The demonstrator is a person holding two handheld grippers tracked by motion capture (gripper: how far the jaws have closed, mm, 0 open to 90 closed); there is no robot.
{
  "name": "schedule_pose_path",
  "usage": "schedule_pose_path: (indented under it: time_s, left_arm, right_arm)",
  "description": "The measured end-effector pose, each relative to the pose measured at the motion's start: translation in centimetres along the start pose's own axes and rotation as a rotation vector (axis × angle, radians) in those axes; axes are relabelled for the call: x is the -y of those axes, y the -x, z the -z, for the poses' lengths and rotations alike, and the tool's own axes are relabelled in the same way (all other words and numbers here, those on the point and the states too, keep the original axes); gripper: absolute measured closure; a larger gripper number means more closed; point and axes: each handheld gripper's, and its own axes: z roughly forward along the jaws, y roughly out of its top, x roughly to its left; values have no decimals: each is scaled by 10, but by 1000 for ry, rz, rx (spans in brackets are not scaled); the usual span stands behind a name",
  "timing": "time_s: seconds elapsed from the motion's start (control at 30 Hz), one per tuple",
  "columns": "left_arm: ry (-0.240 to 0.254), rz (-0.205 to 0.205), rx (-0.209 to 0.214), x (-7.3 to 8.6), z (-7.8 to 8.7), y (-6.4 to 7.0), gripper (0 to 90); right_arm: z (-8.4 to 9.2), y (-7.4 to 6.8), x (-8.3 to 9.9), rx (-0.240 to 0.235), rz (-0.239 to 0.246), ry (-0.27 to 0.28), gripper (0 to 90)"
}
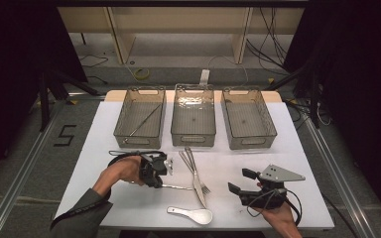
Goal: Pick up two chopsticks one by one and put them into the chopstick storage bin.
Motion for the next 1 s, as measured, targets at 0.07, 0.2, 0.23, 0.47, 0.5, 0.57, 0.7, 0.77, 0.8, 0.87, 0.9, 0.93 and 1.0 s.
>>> schedule_pose_path:
  time_s: [0.07,0.2,0.23,0.47,0.5,0.57,0.7,0.77,0.8,0.87,0.9,0.93,1.0]
  left_arm:
    - [0,-10,10,1,0,2,816]
    - [-4,-31,16,1,0,6,833]
    - [-4,-30,15,1,0,8,833]
    - [-18,-50,6,0,0,13,844]
    - [-20,-44,9,0,0,14,844]
    - [-24,-51,3,1,0,15,844]
    - [-29,-52,5,2,1,17,845]
    - [-29,-54,6,4,3,18,845]
    - [-25,-40,15,5,4,20,845]
    - [-18,-30,9,7,7,21,846]
    - [-30,-41,15,9,9,20,846]
    - [-30,-41,15,9,9,20,846]
    - [-24,-35,25,12,9,21,846]
  right_arm:
    - [0,0,0,0,2,-2,279]
    - [-2,-1,0,-1,13,-13,279]
    - [-2,-1,0,-1,13,-13,279]
    - [-2,-1,0,3,16,-14,280]
    - [-2,-1,0,3,17,-14,279]
    - [-2,-1,0,3,17,-15,280]
    - [-2,-1,0,5,18,-15,280]
    - [-2,-1,0,5,17,-14,281]
    - [-2,-1,0,6,18,-14,282]
    - [-2,-1,0,7,18,-15,282]
    - [-2,-1,0,7,18,-15,282]
    - [-2,-1,0,7,19,-15,282]
    - [-2,-1,0,8,19,-15,283]
